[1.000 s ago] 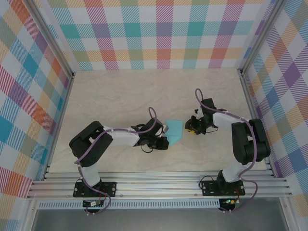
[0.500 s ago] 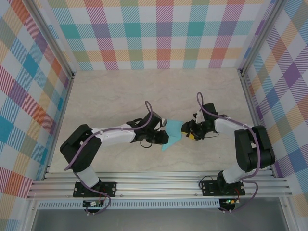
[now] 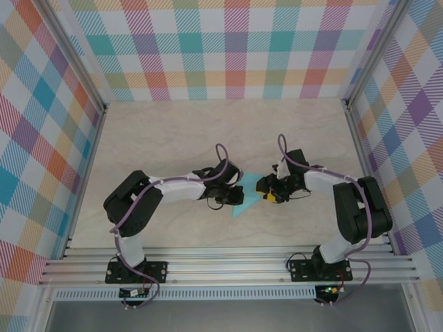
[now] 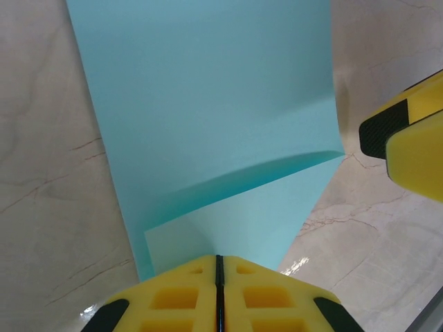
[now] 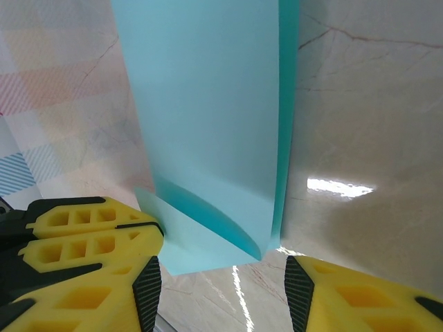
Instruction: Fold a paper plane with a square sheet of paper (pick it up from the middle)
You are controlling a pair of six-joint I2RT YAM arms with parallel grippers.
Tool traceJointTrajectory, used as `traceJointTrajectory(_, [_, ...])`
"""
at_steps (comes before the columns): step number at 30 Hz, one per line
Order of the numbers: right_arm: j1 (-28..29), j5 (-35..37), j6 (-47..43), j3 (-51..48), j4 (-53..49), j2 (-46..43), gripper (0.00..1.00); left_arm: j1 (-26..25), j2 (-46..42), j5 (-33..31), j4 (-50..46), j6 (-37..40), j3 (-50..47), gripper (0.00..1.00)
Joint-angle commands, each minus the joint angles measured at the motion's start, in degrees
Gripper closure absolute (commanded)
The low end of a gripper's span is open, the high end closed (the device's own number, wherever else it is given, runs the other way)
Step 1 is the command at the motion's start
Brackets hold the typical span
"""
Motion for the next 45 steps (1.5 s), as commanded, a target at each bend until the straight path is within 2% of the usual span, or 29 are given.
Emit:
traceJointTrajectory(1, [0.8,-1.8,-0.4,-0.3,0.9,1.5,0.47,0.6,0.4,-0.9,-0.9,0.4,0.6,0.92])
traceJointTrajectory(15, [3.3,-5.5,-0.8,2.0,1.9,4.0,0.51,0.9,1.3,0.8,0.5,0.2,-0.1,0.92])
traceJointTrajectory(32, [5.1,-2.0,-3.3,6.6,-1.7,8.6,0.77,0.9,-0.5,1.1,1.0,0.2,-1.1,0.89])
traceJointTrajectory(36, [5.2,-0.9,-2.6,7.3,-2.6,8.8,0.86,0.9,-3.0,0.9,1.4,0.4,-3.1,0.80])
traceJointTrajectory(38, [5.3,-0.4,-2.1,7.5,-3.2,8.6,0.87,0.8,-4.9,0.8,2.0,0.6,-4.6,0.71])
traceJointTrajectory(41, [5.5,0.0,-1.6,7.5,-3.7,7.8,0.87,-0.8,-6.7,-0.8,0.8,2.2,-5.6,0.64])
traceJointTrajectory(45, [5.5,-0.1,-1.0,7.5,-3.9,6.8,0.87,-3.6,-7.0,-5.0,-2.5,4.8,-4.6,0.59])
